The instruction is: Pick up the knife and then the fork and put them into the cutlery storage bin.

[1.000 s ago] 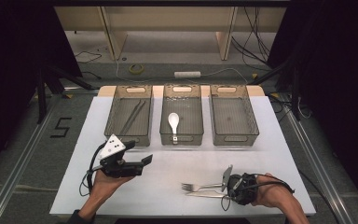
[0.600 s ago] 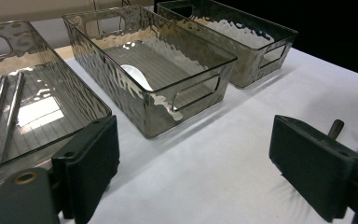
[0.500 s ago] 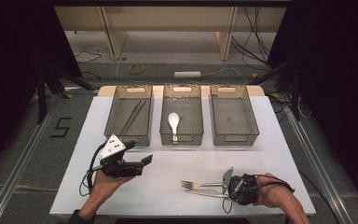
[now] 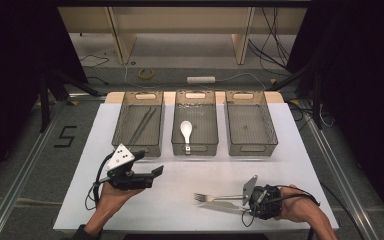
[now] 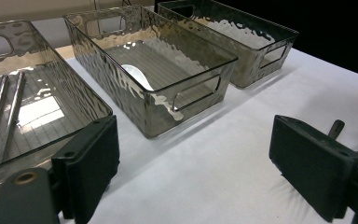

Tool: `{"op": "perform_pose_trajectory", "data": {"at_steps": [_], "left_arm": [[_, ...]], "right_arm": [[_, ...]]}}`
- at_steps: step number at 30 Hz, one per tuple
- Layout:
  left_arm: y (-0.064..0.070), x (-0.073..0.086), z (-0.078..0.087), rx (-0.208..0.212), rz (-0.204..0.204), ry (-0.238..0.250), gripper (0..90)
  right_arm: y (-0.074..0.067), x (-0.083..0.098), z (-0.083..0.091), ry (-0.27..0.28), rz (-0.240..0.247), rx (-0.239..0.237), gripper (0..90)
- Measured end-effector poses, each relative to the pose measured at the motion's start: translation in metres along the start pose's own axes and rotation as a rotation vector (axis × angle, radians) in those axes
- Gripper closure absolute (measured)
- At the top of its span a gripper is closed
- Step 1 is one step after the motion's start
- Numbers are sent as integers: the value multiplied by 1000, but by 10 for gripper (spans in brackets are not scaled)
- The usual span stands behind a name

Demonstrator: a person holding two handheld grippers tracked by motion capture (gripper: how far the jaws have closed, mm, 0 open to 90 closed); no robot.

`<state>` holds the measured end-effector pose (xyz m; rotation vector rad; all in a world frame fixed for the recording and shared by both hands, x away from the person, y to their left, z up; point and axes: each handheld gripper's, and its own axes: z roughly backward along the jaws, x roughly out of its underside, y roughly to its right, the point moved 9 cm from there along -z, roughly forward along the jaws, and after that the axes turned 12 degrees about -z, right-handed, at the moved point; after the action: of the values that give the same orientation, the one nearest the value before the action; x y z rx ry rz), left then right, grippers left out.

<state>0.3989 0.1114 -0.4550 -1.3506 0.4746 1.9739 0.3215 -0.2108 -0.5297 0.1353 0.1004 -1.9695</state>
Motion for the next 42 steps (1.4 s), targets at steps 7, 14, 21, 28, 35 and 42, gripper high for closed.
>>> {"op": "perform_pose_trajectory", "data": {"at_steps": [7,14,21,28,35,42], "left_arm": [[-1,0,0,-1,0,-1,154],[0,0,0,-1,1,0,154],[-1,0,0,-3,4,-1,154],[-2,0,0,-3,5,-2,154],[-2,0,-1,-1,7,3,154],[-2,-1,0,-2,9,7,154]], "right_arm": [[8,-7,18,147,-96,-32,807],[45,-21,37,365,-360,-45,807],[73,-24,46,458,-506,-66,807],[106,-37,65,554,-585,-67,808],[137,-52,76,589,-653,-48,808],[168,-70,87,600,-715,-27,808]]}}
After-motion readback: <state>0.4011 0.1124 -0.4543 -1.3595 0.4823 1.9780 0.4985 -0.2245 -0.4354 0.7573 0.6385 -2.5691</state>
